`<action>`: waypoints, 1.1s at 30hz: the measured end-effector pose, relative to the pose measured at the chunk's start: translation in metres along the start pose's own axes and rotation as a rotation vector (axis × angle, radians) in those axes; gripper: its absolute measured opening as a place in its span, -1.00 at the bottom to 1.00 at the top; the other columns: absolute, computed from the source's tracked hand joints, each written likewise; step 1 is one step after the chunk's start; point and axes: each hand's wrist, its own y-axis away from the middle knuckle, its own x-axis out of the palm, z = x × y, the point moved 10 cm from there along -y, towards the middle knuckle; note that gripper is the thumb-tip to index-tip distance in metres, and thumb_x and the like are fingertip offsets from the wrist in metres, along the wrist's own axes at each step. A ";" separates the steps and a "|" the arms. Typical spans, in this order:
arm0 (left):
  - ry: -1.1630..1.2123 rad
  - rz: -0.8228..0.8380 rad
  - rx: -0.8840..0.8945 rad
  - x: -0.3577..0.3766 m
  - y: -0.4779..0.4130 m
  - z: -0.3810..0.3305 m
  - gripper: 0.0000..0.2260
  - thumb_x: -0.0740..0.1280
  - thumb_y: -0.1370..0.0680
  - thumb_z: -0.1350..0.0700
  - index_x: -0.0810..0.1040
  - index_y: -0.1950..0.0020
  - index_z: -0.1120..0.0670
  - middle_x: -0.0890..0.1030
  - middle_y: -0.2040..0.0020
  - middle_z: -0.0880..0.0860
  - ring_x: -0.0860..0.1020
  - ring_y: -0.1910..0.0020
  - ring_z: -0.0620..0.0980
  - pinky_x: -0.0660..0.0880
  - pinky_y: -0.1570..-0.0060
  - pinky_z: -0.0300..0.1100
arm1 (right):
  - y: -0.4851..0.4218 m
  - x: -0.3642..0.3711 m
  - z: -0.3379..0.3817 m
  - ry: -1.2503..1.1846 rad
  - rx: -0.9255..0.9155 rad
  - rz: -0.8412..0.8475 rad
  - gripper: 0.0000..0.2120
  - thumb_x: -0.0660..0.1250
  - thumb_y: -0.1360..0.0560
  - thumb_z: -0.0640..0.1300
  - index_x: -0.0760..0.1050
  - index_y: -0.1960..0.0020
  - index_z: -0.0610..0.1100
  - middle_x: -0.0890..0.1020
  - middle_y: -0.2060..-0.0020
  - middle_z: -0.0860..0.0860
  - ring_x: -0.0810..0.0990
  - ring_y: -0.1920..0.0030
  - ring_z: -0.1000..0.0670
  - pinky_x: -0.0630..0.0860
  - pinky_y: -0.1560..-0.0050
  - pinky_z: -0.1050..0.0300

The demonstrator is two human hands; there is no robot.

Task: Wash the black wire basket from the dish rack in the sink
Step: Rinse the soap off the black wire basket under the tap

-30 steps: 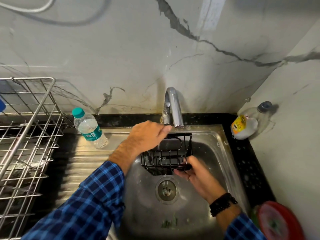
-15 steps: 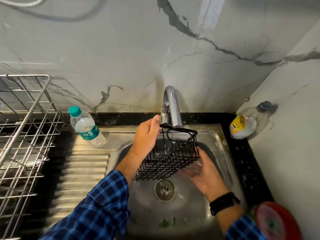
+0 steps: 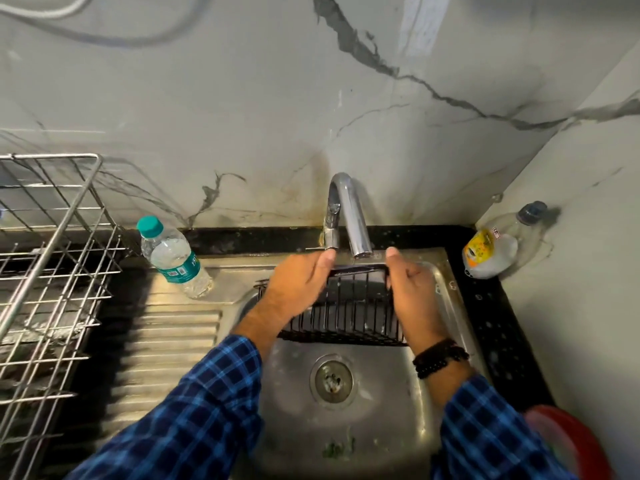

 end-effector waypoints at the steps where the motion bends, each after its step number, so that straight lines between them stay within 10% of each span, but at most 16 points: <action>1: -0.057 0.007 -0.012 -0.002 0.001 0.013 -0.48 -0.06 -0.65 -0.19 0.54 0.19 0.07 0.54 0.35 0.04 0.49 0.38 -0.06 0.41 0.28 -0.23 | 0.001 -0.002 -0.011 -0.057 0.067 -0.024 -0.53 0.20 -0.66 0.04 0.27 0.40 -0.05 0.28 0.45 -0.07 0.29 0.42 -0.01 0.29 0.36 0.24; 6: -0.255 0.136 -0.032 0.005 0.005 0.033 -0.57 -0.02 -0.69 -0.18 0.40 0.27 -0.06 0.50 0.37 -0.01 0.51 0.38 -0.03 0.54 0.22 -0.08 | 0.008 0.003 -0.056 -0.122 0.297 -0.043 -0.59 0.19 -0.65 0.11 0.45 0.30 -0.06 0.51 0.35 0.00 0.48 0.27 -0.01 0.40 0.10 0.06; 10: -0.413 0.126 0.016 0.007 0.002 0.008 -0.53 -0.03 -0.70 -0.16 0.58 0.05 0.05 0.60 0.24 0.03 0.59 0.25 0.04 0.57 0.15 -0.06 | -0.001 0.035 0.007 0.376 -0.077 0.262 -0.66 0.10 -0.68 0.09 0.61 0.05 0.02 0.66 0.11 0.06 0.61 0.10 0.06 0.53 0.04 0.11; 13: -0.449 0.113 0.035 0.009 -0.007 -0.015 -0.60 0.06 -0.69 -0.10 0.59 -0.01 0.10 0.66 0.10 0.13 0.64 0.11 0.15 0.57 0.10 -0.03 | 0.003 0.066 0.046 0.909 -0.336 0.315 -0.60 0.01 -0.69 0.12 0.56 -0.01 -0.04 0.60 0.12 0.01 0.55 0.19 0.02 0.56 0.13 0.06; 23: -0.530 0.025 0.093 -0.015 -0.020 -0.025 -0.60 0.00 -0.69 -0.18 0.49 0.12 -0.01 0.53 0.28 -0.02 0.57 0.27 0.01 0.49 0.21 -0.10 | -0.015 0.043 0.037 1.035 -0.348 0.265 -0.50 0.03 -0.67 0.24 0.54 0.21 -0.02 0.47 0.47 0.06 0.43 0.47 0.09 0.25 0.48 0.19; 29: 0.340 -0.079 -0.105 -0.038 0.004 0.041 -0.51 0.10 -0.69 -0.16 0.43 0.34 0.09 0.48 0.41 0.00 0.45 0.42 -0.11 0.43 0.29 -0.25 | -0.023 0.014 -0.014 0.690 -0.073 0.144 -0.43 0.09 -0.66 0.18 0.24 0.45 -0.08 0.28 0.52 0.02 0.26 0.49 0.00 0.12 0.44 0.13; 33: 0.452 -0.167 -0.084 -0.042 0.003 0.018 -0.55 0.07 -0.72 -0.10 0.39 0.29 0.09 0.29 0.47 -0.14 0.23 0.51 -0.17 0.23 0.47 -0.33 | -0.020 0.015 -0.032 0.516 -0.001 0.126 -0.48 0.09 -0.67 0.16 0.33 0.38 -0.10 0.34 0.46 0.01 0.31 0.45 0.01 0.21 0.40 0.12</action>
